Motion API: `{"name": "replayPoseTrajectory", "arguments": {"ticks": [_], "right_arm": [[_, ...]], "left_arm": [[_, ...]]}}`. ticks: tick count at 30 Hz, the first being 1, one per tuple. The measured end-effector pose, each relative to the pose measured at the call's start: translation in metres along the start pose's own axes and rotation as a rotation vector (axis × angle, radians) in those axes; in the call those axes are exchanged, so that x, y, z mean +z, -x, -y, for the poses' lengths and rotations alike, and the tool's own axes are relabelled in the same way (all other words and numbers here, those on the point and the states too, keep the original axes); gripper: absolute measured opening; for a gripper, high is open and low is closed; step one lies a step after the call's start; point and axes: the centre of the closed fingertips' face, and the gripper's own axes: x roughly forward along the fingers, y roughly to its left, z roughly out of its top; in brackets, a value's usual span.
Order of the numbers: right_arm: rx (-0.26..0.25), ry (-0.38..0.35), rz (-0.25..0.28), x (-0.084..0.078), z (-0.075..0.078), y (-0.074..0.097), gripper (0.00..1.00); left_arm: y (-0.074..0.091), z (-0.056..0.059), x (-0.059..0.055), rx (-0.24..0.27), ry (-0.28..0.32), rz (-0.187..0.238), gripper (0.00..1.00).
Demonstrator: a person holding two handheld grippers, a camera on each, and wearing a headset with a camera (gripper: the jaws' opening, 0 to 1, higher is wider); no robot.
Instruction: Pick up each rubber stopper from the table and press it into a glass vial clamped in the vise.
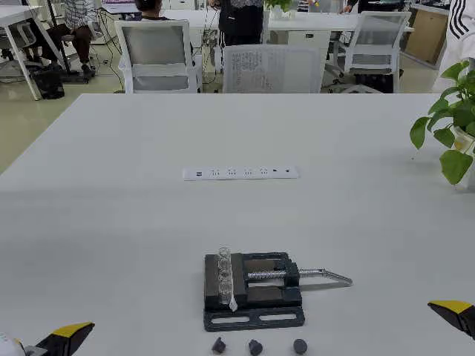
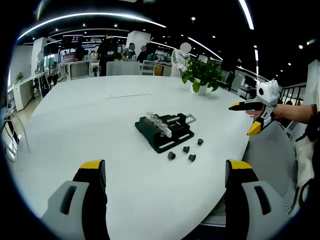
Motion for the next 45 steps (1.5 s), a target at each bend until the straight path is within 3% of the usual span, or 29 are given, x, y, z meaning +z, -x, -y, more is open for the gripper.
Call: {"name": "replayPoseTrajectory", "arguments": {"ticks": [11, 20, 45], "right_arm": [[0.004, 0.018, -0.014, -0.003, 0.002, -0.002, 1.0], [0.011, 0.025, -0.026, -0.003, -0.001, -0.005, 1.0], [0.044, 0.06, -0.075, -0.007, 0.005, -0.011, 1.0]], "left_arm": [[0.0, -0.002, -0.001, 0.015, 0.015, 0.01, 0.99], [0.002, -0.002, -0.01, 0.018, 0.021, 0.006, 0.99], [0.0, 0.004, -0.003, 0.006, -0.018, 0.015, 0.99]]}}
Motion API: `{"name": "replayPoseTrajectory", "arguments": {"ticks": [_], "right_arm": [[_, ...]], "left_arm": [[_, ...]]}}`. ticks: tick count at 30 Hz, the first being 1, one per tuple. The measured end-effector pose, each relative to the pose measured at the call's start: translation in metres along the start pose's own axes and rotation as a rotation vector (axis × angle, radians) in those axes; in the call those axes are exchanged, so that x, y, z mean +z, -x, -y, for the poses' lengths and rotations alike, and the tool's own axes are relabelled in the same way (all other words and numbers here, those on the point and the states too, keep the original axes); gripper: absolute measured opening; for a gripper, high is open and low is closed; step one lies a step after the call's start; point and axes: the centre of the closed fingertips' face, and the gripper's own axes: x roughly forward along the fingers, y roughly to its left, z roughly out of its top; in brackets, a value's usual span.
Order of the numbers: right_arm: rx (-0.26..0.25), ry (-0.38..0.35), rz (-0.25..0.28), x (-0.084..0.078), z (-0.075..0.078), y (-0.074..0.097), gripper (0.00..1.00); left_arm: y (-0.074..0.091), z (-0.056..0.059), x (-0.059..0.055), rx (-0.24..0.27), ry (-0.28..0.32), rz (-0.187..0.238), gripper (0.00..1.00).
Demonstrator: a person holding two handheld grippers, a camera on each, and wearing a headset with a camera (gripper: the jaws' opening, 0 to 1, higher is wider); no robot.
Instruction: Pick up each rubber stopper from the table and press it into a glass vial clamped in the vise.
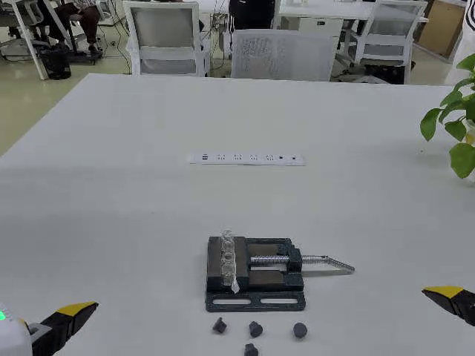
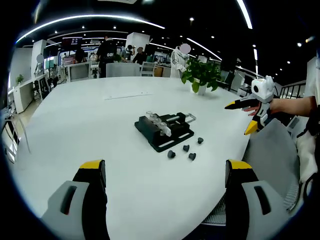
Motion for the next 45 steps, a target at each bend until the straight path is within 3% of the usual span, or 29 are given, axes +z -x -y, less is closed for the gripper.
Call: {"name": "replayPoseTrajectory", "arguments": {"ticks": [13, 18, 26, 29, 34, 38, 39, 45], "right_arm": [[0.049, 0.056, -0.03, 0.008, 0.002, -0.011, 0.98], [0.082, 0.109, -0.055, 0.012, 0.001, -0.016, 0.95], [0.141, 0.283, -0.117, 0.028, 0.009, -0.024, 0.87], [0.188, 0.337, -0.131, 0.037, 0.005, -0.029, 0.81], [0.258, 0.467, -0.201, 0.046, 0.0, -0.042, 0.73], [0.293, 0.517, -0.234, 0.05, -0.002, -0.053, 0.65], [0.324, 0.55, -0.254, 0.05, -0.006, -0.056, 0.64], [0.368, 0.653, -0.301, 0.051, -0.01, -0.072, 0.52]], "left_arm": [[-0.004, 0.004, 0.007, -0.019, -0.017, 0.011, 0.99], [-0.005, 0.006, 0.003, -0.027, -0.031, -0.004, 0.99], [-0.009, 0.01, 0.003, -0.044, -0.048, -0.01, 0.99], [-0.01, 0.01, 0.004, -0.047, -0.057, -0.008, 0.99], [-0.014, 0.011, 0.003, -0.064, -0.068, -0.014, 0.99], [-0.015, 0.009, 0.0, -0.074, -0.077, -0.023, 0.99], [-0.016, 0.009, 0.0, -0.077, -0.078, -0.023, 0.99], [-0.018, 0.011, -0.002, -0.084, -0.08, -0.025, 0.99]]}}
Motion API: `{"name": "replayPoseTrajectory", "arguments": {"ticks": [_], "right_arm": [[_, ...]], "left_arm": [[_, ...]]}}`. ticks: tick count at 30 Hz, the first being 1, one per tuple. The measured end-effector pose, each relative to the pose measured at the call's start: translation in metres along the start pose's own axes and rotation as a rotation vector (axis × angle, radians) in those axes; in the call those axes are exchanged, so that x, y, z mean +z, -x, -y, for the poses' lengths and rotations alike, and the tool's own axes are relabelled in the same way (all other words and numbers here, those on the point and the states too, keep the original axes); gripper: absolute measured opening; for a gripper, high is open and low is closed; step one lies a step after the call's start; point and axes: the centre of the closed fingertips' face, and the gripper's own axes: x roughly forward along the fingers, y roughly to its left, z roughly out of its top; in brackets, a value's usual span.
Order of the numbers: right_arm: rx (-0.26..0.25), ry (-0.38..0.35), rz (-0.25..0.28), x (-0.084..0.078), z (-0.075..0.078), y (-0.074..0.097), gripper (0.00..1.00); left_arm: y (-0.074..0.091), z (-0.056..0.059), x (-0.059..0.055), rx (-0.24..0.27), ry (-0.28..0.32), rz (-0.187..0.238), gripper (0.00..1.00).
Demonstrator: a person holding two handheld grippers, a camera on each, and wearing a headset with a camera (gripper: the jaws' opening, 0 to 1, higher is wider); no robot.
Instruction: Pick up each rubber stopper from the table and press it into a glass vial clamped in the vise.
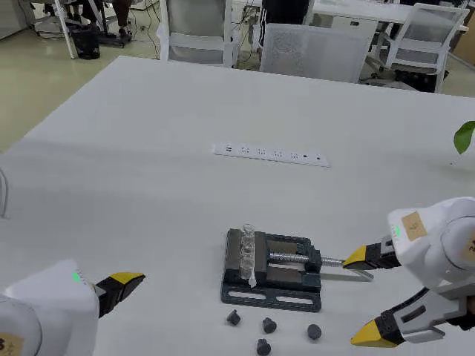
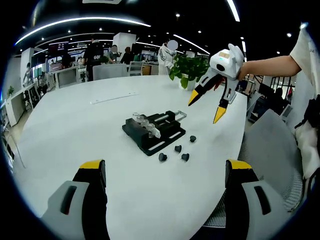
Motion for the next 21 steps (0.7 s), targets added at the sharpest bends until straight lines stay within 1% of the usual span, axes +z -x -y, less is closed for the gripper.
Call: {"name": "replayPoseTrajectory", "arguments": {"ticks": [1, 3, 6, 11, 12, 14, 17, 21], "right_arm": [[0.007, 0.004, -0.003, 0.001, 0.0, -0.001, 0.51], [0.033, 0.054, -0.017, 0.003, -0.001, -0.005, 0.46], [0.062, 0.087, -0.041, 0.003, -0.004, -0.011, 0.42], [0.1, 0.149, -0.069, 0.004, -0.011, -0.022, 0.36], [0.103, 0.178, -0.078, 0.004, -0.014, -0.024, 0.34], [0.118, 0.183, -0.084, 0.002, -0.016, -0.031, 0.31], [0.132, 0.194, -0.093, 0.001, -0.019, -0.037, 0.29], [0.138, 0.208, -0.104, -0.003, -0.02, -0.045, 0.23]], "left_arm": [[0.0, 0.0, 0.0, 0.0, 0.001, 0.001, 0.99], [0.0, 0.002, 0.0, -0.003, 0.005, 0.004, 0.99], [-0.001, 0.004, 0.0, -0.006, 0.004, 0.003, 0.99], [-0.001, 0.006, -0.002, -0.007, 0.0, 0.001, 0.99], [-0.001, 0.006, -0.001, -0.005, 0.001, 0.003, 0.99], [0.0, 0.007, -0.001, -0.003, 0.006, 0.007, 0.99], [0.001, 0.007, -0.002, 0.002, 0.008, 0.008, 0.99], [0.001, 0.009, -0.002, 0.003, 0.009, 0.008, 0.99]]}}
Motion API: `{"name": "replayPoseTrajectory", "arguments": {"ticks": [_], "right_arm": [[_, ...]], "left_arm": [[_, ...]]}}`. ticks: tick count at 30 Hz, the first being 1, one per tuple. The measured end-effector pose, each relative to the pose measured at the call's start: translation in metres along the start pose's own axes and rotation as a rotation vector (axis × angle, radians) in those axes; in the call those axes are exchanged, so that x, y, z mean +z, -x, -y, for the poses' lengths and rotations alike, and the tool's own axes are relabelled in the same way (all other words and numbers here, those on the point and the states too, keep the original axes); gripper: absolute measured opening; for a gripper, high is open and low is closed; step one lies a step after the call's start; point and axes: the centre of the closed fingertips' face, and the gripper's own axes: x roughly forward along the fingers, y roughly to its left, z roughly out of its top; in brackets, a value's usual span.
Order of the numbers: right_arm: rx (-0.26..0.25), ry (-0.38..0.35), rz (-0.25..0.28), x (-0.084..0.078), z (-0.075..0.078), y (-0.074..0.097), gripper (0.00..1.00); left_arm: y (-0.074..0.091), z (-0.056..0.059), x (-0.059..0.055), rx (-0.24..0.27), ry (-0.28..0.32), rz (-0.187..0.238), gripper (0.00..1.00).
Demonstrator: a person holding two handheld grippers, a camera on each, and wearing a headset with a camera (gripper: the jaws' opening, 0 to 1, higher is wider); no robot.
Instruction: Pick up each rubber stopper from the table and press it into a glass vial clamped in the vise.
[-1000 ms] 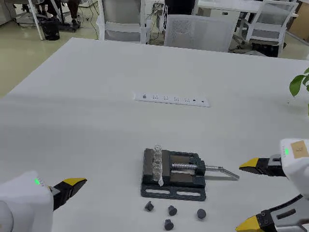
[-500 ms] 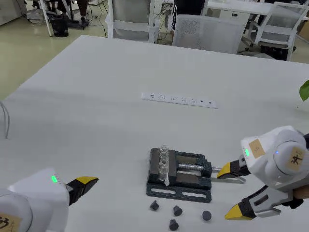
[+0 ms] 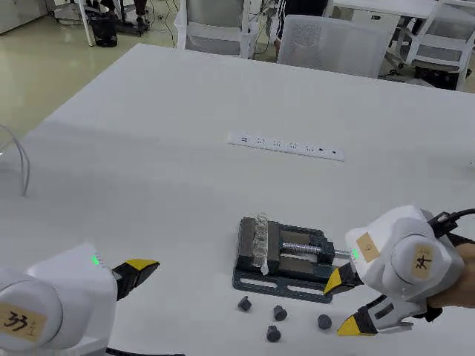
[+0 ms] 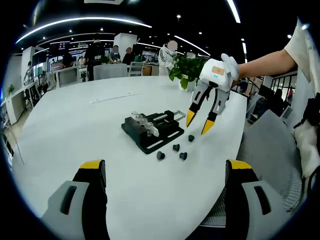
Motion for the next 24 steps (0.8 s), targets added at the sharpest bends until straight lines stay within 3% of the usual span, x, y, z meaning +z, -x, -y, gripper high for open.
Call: {"name": "replayPoseTrajectory", "arguments": {"ticks": [11, 24], "right_arm": [[0.019, -0.007, -0.027, -0.009, 0.003, -0.02, 0.14], [0.033, 0.015, -0.049, -0.008, -0.003, -0.023, 0.11]], "left_arm": [[0.001, -0.002, 0.001, 0.005, 0.007, 0.007, 0.99], [0.003, -0.002, -0.002, 0.005, 0.018, 0.004, 0.99]]}}
